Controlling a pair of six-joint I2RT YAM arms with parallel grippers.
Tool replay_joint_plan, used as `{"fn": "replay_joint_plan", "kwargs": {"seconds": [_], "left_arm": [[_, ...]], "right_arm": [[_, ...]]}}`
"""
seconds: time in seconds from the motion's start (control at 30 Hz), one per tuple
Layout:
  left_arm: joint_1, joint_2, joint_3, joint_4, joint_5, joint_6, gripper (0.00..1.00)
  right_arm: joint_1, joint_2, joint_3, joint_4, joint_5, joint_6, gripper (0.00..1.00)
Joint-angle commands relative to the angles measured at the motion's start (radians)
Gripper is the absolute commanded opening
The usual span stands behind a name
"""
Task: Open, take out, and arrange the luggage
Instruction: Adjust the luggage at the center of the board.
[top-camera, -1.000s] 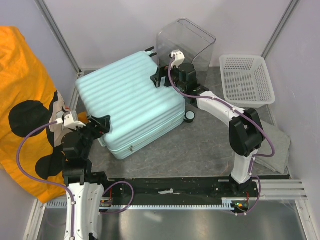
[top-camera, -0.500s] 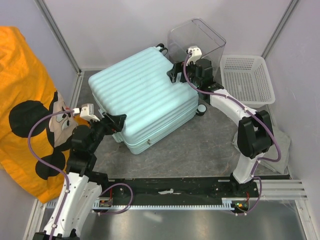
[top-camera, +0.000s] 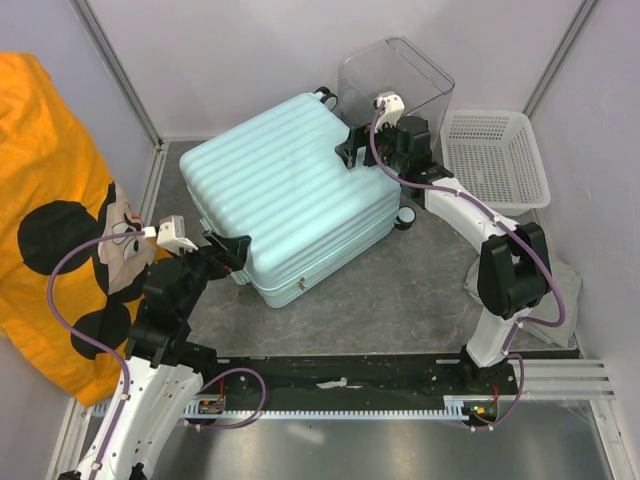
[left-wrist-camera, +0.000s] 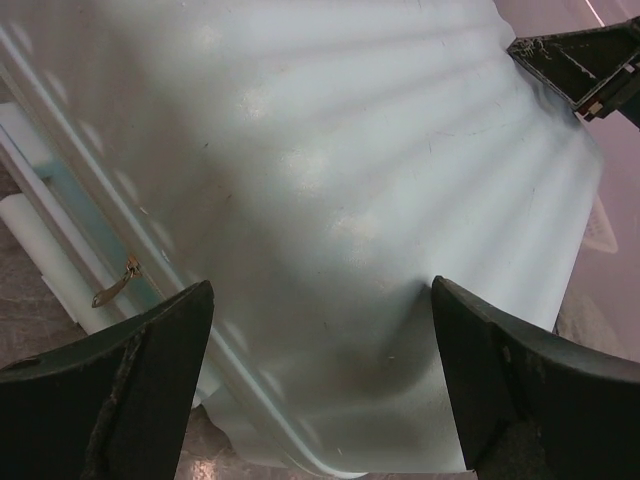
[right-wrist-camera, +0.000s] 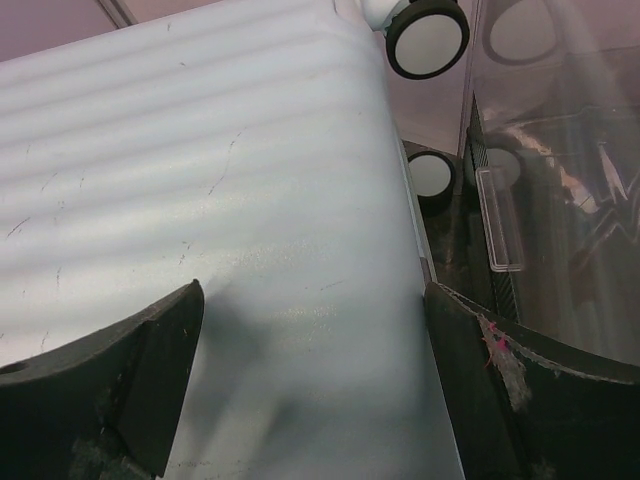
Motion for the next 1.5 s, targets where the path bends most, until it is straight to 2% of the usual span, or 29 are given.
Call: {"fn": "replay_joint_plan", "kwargs": {"seconds": [0.0,0.1,0.2,0.33,0.53,0.73,0.9,1.1,1.17,1.3,1.47], "left_arm": [[0.0,0.015,-0.032,-0.185,-0.094,-0.045,0.95],[0.0,0.015,-0.058,-0.157,-0.087,-0.082,0.93],[0.001,-0.016,-0.086,-0.149,-0.159,-0.125,0.92],[0.006,-0.068,-0.089,-0.082,-0.181,-0.171,0.9],[0.008,-0.051,-0.033,-0.025,-0.172,-0.182,0.92],[0.008,-0.048,-0.008,0.003,-0.091,-0.19,0.95],[0.008,-0.02,0.004,0.033,-0.034,-0.184,0.96],[0.009,-0.002,0.003,0.047,0.017,-0.193,0.98],[0.008,-0.013,-0.005,0.05,0.012,-0.19,0.98],[0.008,-0.039,-0.016,0.038,-0.012,-0.191,0.98],[0.008,-0.111,-0.037,0.003,-0.116,-0.207,0.98]], "right_arm": [[0.023,-0.049,-0.052,-0.098,-0.11,0.009,0.98],[0.027,-0.11,-0.078,-0.097,-0.116,0.004,0.98],[0.029,-0.211,-0.127,-0.095,-0.092,0.003,0.98],[0.03,-0.244,-0.18,-0.118,-0.036,0.007,0.98],[0.03,-0.13,-0.155,-0.132,-0.038,-0.003,0.98],[0.03,-0.077,-0.095,-0.124,-0.038,-0.017,0.98],[0.029,-0.009,0.045,-0.209,0.088,-0.051,0.98],[0.027,0.103,0.144,-0.291,0.122,-0.086,0.98],[0.027,0.138,0.159,-0.307,0.108,-0.095,0.98],[0.038,0.184,0.195,-0.313,-0.024,-0.091,0.97],[0.128,0.244,0.242,-0.299,-0.096,-0.094,0.84]]}}
